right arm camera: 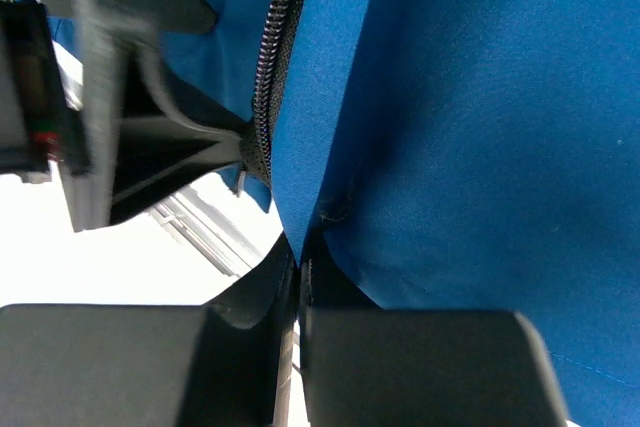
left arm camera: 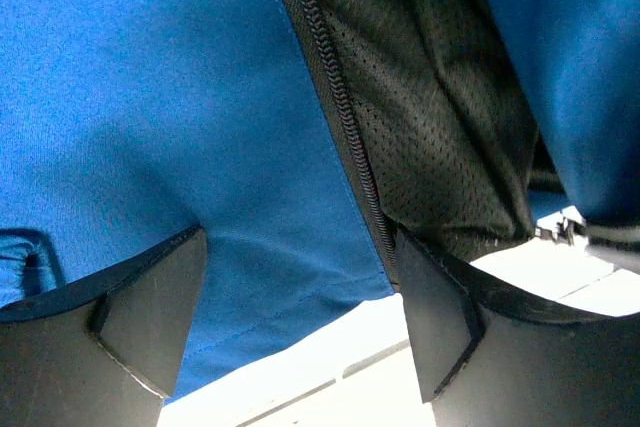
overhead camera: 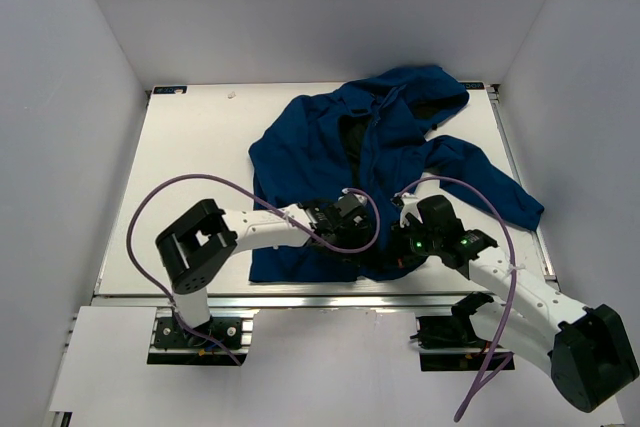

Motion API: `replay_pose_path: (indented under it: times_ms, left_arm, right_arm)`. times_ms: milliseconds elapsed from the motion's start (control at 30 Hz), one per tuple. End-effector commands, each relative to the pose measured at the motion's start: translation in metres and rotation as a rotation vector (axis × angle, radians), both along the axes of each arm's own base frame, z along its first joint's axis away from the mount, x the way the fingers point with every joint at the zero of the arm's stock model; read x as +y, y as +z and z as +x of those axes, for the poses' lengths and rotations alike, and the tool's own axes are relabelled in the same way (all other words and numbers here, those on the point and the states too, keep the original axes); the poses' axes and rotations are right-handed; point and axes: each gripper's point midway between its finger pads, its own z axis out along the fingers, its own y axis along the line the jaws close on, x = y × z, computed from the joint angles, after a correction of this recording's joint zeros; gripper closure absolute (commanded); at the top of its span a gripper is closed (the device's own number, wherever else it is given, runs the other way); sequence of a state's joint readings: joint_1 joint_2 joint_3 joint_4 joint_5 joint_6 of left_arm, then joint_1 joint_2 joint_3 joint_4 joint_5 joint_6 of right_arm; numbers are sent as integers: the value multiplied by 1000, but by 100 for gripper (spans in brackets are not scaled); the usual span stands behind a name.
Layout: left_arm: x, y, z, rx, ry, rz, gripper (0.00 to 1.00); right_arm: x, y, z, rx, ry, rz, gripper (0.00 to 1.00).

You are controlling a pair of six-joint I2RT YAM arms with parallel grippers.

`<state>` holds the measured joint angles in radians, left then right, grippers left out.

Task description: Zip up the jacket

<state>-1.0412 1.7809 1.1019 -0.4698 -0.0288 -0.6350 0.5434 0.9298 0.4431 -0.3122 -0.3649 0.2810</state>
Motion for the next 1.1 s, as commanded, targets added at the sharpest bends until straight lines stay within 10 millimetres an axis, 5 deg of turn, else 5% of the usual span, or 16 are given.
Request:
replay_pose_path:
  times_ms: [0,500,567,600,667,933,1067]
  left_arm:
    - [25,-28,5,-22,59,188,14]
    - [41,-40,12,-49,120,330,37]
    - [40,-40,12,-49,118,322,61]
    - [40,-39,13,-52,125,324,84]
    - [45,-37,13,-56,134,342,96]
    - [74,0,12,-106,178,395,99]
    - [90,32,7,-136,194,377,89]
  right_arm:
    - [-1,4,3,-23,-8,6,100]
    - [-8,-5,6,-18,-55,-36,100]
    - [-10,-7,8,-16,-69,-49,100]
    - [-11,-7,8,-14,-72,-53,100]
    - [-11,-9,8,-14,-73,-55,100]
    - [-16,-26,10,28,-102,-106,100]
    - [-18,-31,14,30,-119,-126,100]
